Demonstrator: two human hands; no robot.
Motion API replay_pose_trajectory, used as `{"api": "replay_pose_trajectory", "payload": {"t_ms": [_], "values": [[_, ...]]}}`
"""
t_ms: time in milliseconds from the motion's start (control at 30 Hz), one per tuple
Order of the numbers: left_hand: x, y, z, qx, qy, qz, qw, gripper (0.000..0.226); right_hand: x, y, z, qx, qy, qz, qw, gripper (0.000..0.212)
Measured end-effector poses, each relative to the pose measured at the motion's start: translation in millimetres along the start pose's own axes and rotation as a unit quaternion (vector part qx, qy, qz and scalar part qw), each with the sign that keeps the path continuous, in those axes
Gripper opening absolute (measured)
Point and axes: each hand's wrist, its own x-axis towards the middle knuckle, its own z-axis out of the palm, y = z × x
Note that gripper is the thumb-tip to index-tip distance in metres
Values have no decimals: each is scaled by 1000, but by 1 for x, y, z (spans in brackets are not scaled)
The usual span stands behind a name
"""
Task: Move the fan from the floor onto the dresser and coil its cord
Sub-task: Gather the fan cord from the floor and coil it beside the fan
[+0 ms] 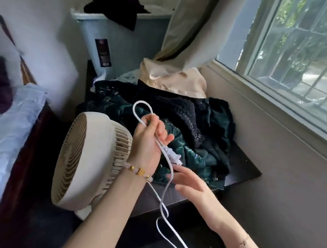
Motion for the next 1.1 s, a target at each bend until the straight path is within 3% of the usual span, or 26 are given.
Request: {"api": "replay_pose_trajectory", "payload": {"t_ms": [67, 200, 367, 467, 600, 833, 967, 1033, 1100], "values": [[4, 8, 2, -20, 17, 25, 999, 32, 1, 16, 2, -16, -77, 31, 996, 35], [1, 20, 1, -9, 59, 70, 996, 33, 0, 38, -10, -58, -124, 47, 989, 3], [-16, 30, -12, -58, 86, 68, 992, 38, -14, 49, -26, -2, -253, 133, 958, 10], [-27, 32, -18, -85, 90, 72, 990, 38, -22, 55, -18, -18, -313, 137, 940, 43], [-34, 32, -19, -106, 90, 93, 986, 34, -23, 59, 11, -65, -254, 91, 961, 66], [-42, 27, -22, -130, 100, 92, 982, 34, -8, 44, 36, -135, -175, -9, 975, 50], [-46, 26, -25, -153, 96, 88, 980, 32, -2, 37, 47, -74, -113, 4, 991, 56], [-46, 25, -24, -154, 94, 86, 980, 31, 3, 32, 54, -66, -125, 3, 990, 48], [-46, 24, -24, -152, 95, 82, 980, 33, 8, 27, 59, -59, -136, -16, 989, 25]]}}
